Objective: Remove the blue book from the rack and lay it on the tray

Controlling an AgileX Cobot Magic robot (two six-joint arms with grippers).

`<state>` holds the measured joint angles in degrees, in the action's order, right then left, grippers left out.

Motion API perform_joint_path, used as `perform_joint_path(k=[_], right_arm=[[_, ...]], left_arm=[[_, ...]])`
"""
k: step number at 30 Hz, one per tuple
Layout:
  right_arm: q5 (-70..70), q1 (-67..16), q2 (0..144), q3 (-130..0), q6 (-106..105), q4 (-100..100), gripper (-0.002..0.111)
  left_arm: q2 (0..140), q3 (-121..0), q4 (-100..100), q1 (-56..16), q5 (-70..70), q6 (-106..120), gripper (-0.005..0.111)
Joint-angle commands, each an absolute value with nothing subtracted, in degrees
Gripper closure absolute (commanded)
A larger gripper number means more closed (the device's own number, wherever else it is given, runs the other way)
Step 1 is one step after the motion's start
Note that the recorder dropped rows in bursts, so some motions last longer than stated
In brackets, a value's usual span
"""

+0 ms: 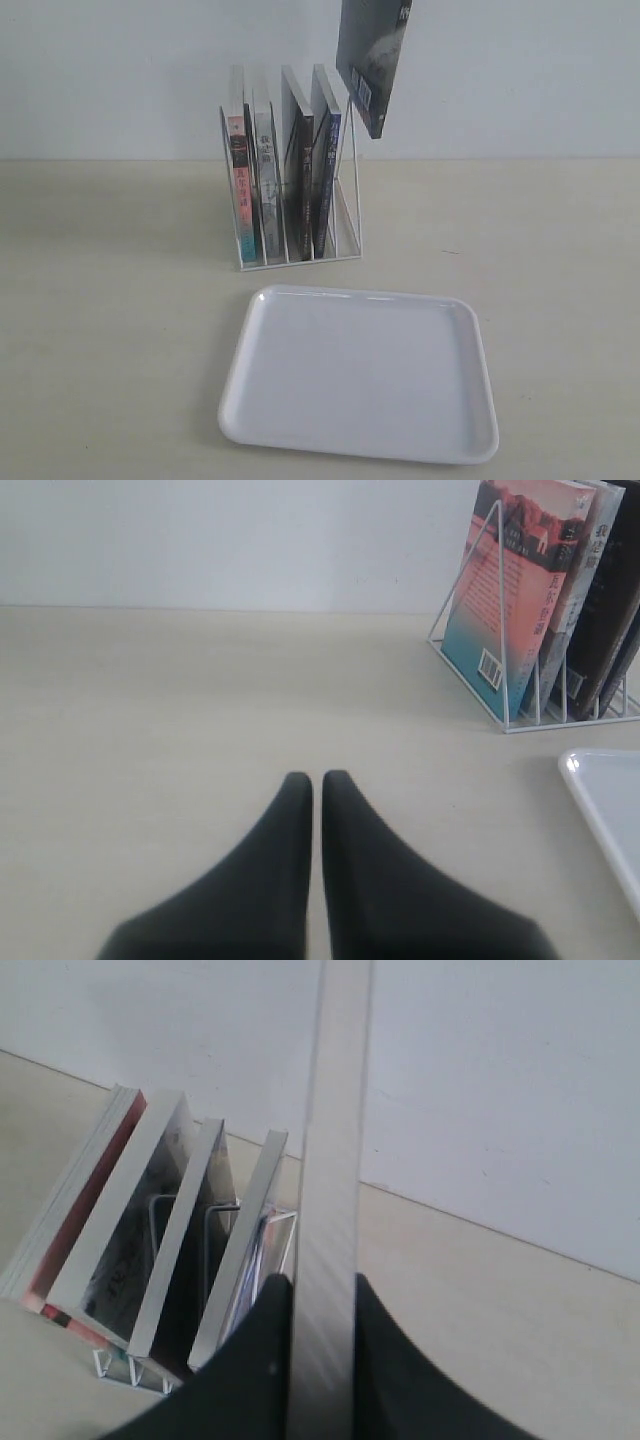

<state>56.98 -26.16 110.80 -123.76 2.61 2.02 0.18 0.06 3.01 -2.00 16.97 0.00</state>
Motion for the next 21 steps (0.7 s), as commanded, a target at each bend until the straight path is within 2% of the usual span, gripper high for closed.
perform_joint_path(k=[1,12,21], right_arm=[[57.25,-25.73,110.36,-124.08,2.68,2.91,0.108],[59.43,-25.73,102.37,-124.08,2.68,3.17,0.108],[58.91,-25.84,107.48,-123.96,1.30,-2.01,0.108]], left_arm=[[0.00,0.00,3.24,-1.89,16.72,0.00,0.103],[0.00,0.00,3.24,-1.89,16.72,0.00,0.103],[0.00,0.00,3.24,-1.89,16.72,0.00,0.103]])
